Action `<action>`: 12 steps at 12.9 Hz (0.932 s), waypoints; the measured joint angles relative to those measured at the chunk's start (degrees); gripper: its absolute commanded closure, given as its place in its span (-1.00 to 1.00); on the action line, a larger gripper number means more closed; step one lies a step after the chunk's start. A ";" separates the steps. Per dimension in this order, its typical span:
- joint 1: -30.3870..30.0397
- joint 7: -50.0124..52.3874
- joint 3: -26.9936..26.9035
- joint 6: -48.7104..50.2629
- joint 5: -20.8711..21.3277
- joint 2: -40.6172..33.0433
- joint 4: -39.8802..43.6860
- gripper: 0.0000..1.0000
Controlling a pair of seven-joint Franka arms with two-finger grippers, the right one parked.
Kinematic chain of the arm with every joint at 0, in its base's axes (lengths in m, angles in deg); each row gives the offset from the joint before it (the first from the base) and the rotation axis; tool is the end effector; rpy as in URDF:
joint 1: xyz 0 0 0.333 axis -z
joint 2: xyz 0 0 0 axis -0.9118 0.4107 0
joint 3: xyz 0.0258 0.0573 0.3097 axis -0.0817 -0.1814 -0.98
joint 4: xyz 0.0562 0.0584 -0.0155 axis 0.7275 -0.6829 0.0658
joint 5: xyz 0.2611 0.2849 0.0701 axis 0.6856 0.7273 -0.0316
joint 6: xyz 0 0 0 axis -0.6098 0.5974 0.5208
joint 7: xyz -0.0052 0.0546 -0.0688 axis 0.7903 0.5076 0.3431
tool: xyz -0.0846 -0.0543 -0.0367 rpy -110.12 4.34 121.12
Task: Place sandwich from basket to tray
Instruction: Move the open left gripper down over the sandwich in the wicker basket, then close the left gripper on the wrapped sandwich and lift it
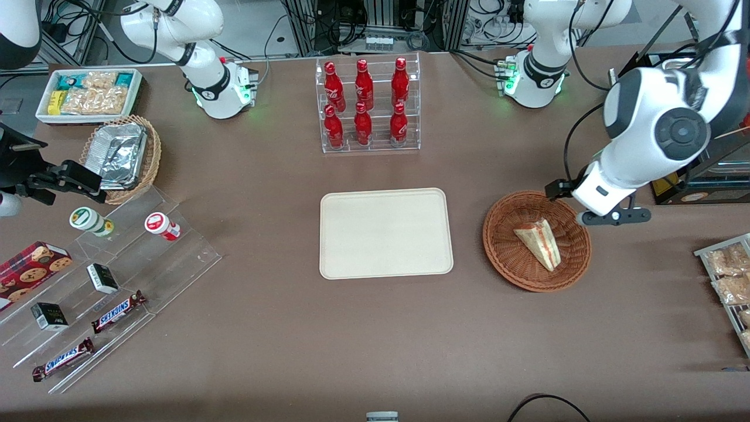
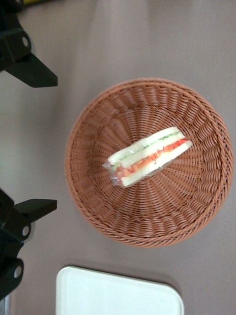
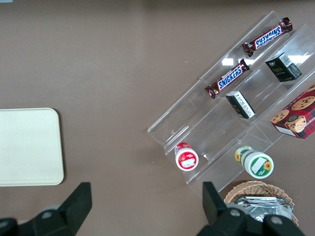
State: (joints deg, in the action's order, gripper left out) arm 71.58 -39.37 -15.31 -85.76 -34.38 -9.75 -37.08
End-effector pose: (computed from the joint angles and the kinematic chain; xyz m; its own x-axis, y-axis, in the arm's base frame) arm 0.5304 -0.0907 0.4088 0.9898 0.0402 -0.1370 0.0349 -0.9986 -0.0403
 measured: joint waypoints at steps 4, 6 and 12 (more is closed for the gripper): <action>0.03 1.77 0.00 -12.83 0.00 0.33 -8.17 -1.00; 0.03 6.44 -0.02 -15.37 -0.01 1.25 -9.42 -1.00; 1.75 31.07 0.15 -21.72 -0.03 5.33 -9.46 -1.00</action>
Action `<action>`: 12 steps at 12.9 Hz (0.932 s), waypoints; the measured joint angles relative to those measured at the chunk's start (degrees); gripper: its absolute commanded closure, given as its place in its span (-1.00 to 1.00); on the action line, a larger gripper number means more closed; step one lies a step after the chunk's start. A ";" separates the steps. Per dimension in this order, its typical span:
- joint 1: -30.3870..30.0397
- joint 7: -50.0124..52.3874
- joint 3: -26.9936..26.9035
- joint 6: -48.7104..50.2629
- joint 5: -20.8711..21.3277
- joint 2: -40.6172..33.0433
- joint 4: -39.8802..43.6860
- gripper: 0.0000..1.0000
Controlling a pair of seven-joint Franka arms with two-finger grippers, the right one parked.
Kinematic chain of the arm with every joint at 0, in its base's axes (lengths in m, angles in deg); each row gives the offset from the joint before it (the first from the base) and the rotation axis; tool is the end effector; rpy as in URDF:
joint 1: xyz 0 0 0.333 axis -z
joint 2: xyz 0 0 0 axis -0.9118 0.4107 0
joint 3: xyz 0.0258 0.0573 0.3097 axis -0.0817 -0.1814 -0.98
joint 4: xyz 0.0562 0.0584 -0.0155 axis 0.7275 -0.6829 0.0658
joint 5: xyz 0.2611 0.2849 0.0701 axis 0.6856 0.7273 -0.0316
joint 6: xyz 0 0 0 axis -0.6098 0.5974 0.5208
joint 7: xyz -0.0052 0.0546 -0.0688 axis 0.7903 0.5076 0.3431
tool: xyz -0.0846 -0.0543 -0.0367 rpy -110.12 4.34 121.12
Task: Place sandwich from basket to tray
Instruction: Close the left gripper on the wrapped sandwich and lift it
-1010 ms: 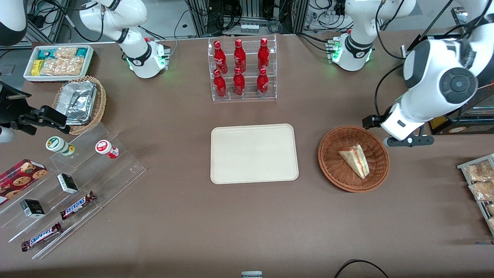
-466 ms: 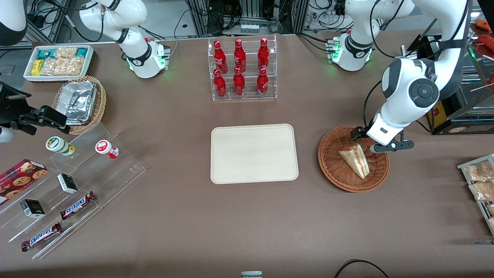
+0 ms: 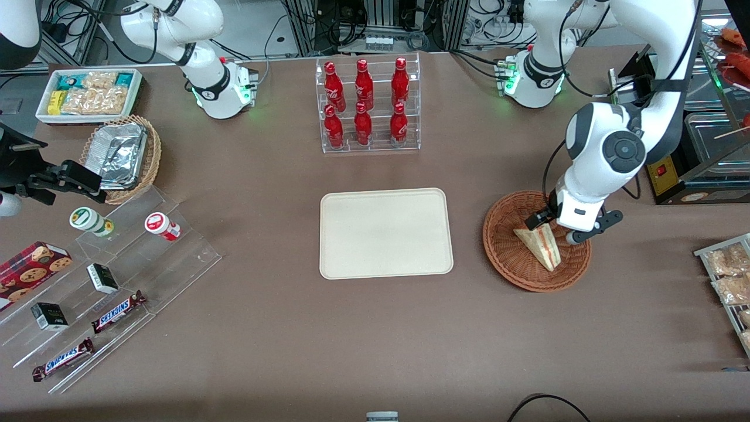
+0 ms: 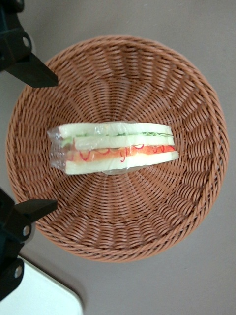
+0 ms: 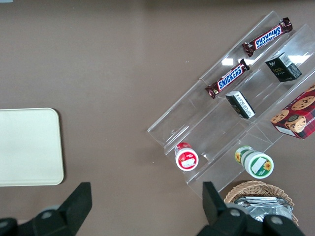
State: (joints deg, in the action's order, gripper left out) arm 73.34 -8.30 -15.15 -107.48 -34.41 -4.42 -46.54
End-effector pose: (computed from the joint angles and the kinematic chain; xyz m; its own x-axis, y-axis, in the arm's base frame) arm 0.5266 -0.1090 0.3170 0.8556 0.5175 -0.0153 0.5173 -0.8557 -0.0155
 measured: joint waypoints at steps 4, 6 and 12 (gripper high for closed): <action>0.05 10.17 -0.01 -2.80 -0.01 2.58 0.00 -1.00; 0.05 10.86 -0.04 -3.11 -0.01 3.59 0.01 -1.00; -0.03 11.23 -0.25 -4.85 -0.01 7.46 0.76 -1.00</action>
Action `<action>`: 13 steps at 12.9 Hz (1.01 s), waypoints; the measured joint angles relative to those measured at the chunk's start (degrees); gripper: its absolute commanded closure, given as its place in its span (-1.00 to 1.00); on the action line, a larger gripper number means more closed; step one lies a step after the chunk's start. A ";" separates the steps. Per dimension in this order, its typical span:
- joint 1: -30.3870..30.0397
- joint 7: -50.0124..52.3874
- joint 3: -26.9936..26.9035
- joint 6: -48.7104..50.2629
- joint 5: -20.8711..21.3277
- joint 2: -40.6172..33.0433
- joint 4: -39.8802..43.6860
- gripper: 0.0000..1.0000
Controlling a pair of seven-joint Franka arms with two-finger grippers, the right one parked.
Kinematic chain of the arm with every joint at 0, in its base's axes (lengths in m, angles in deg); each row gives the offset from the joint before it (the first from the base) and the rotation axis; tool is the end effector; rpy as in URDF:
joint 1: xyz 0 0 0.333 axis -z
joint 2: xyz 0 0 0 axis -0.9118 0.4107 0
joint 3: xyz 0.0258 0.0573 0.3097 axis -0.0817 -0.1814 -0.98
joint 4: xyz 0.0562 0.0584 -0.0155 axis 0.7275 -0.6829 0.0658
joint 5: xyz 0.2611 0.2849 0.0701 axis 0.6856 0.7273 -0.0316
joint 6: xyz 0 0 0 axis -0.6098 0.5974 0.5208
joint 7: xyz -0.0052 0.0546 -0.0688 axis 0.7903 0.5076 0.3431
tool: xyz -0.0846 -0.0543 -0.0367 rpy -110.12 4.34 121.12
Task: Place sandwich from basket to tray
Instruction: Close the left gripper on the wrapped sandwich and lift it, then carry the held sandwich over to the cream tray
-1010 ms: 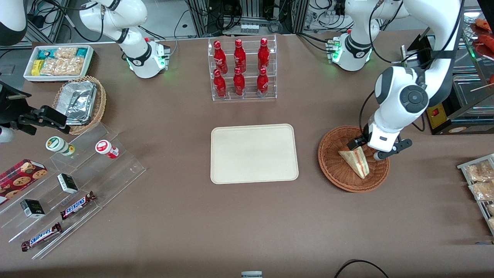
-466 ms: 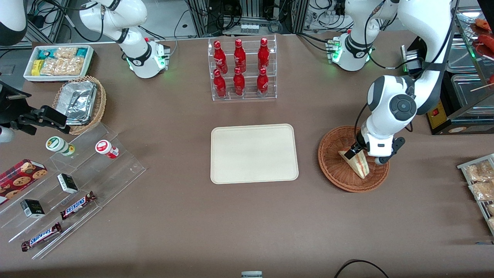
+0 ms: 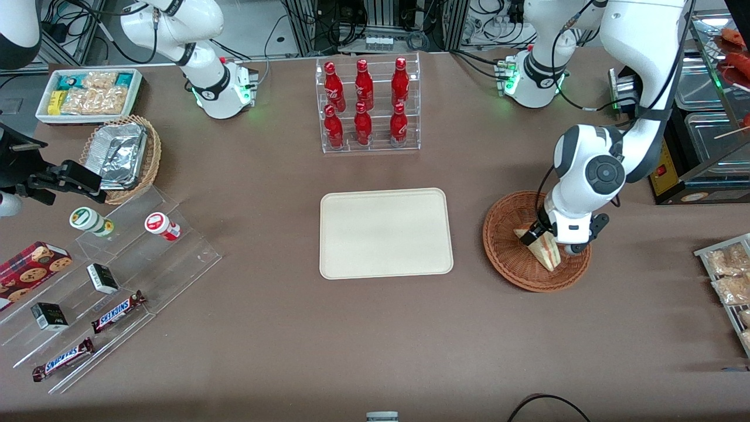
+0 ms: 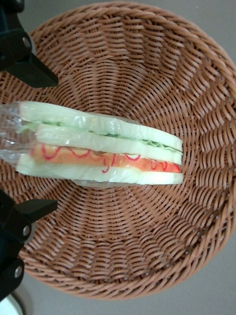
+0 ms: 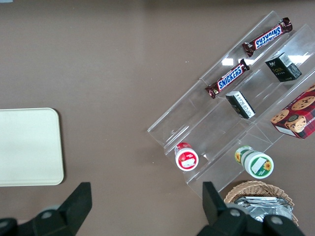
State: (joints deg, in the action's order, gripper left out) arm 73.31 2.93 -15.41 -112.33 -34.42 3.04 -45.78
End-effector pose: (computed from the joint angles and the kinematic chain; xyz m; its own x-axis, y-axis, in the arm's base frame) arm 0.5349 -0.1083 0.2590 0.7338 0.6783 -0.0381 0.6772 -0.7348 -0.0388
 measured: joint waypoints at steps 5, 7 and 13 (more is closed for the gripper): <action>-0.01 0.05 -0.03 -0.18 0.00 1.50 1.02 0.73; 0.00 0.04 -0.03 -0.17 0.00 1.50 1.26 0.73; 0.37 -0.17 0.31 12.22 0.03 -0.20 7.61 0.72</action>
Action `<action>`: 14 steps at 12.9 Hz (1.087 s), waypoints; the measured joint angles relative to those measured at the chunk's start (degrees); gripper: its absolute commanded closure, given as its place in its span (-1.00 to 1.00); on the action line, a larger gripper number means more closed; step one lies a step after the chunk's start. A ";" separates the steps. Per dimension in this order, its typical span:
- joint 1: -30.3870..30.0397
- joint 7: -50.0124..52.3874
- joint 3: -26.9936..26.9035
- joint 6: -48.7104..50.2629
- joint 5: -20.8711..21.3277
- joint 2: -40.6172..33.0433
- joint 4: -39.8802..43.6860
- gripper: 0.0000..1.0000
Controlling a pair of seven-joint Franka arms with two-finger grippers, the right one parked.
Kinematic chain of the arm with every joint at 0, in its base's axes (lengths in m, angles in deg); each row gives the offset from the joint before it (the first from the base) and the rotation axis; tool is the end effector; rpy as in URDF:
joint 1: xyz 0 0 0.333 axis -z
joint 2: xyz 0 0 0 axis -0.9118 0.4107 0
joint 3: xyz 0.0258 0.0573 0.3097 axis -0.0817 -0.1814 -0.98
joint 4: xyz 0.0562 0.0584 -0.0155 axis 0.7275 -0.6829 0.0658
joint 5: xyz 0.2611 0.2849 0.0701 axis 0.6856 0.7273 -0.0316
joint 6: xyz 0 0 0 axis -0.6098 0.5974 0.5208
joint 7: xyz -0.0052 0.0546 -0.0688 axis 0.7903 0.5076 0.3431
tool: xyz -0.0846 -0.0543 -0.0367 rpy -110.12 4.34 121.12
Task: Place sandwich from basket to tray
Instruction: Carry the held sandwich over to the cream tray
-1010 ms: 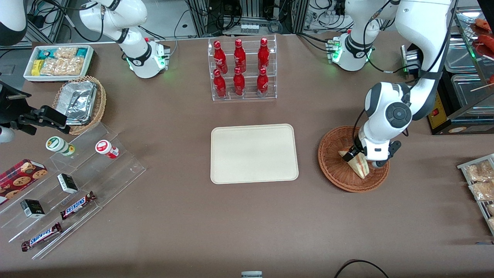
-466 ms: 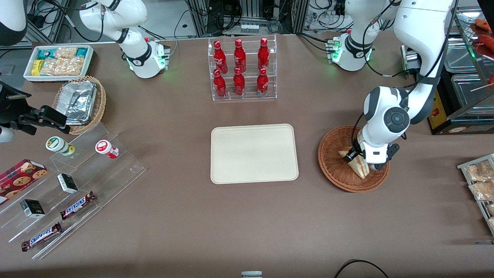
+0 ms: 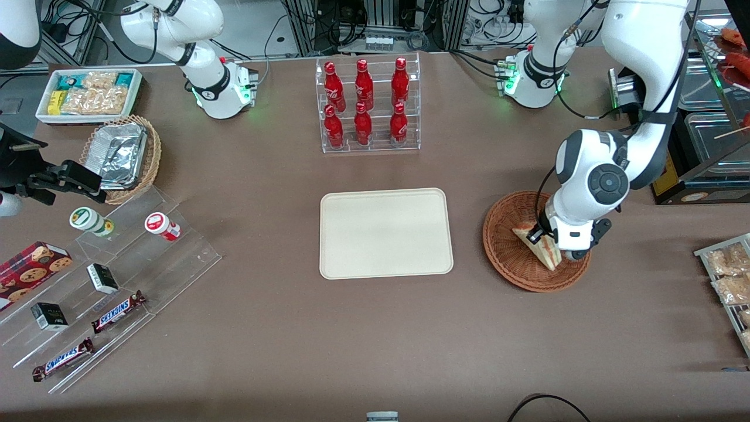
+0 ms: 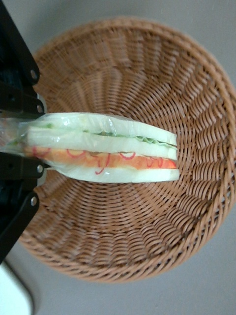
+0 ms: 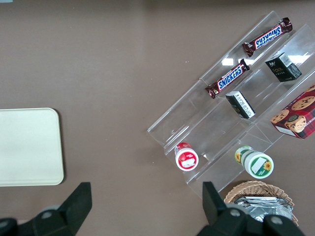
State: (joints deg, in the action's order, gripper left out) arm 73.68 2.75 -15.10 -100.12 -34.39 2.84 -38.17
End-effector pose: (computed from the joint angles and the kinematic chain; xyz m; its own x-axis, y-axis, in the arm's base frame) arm 0.5544 -0.1180 0.2973 0.7392 0.6685 -0.0822 0.6611 -0.7434 -0.1012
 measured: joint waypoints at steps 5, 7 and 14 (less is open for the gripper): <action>7.07 -0.06 0.77 15.67 0.01 -0.54 11.61 0.84; 10.76 0.00 0.88 15.66 0.00 0.37 12.33 0.84; 24.26 0.19 1.07 14.76 -0.03 13.04 24.23 0.84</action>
State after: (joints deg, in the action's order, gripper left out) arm 97.94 2.95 -14.02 -85.36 -34.42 15.87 -13.94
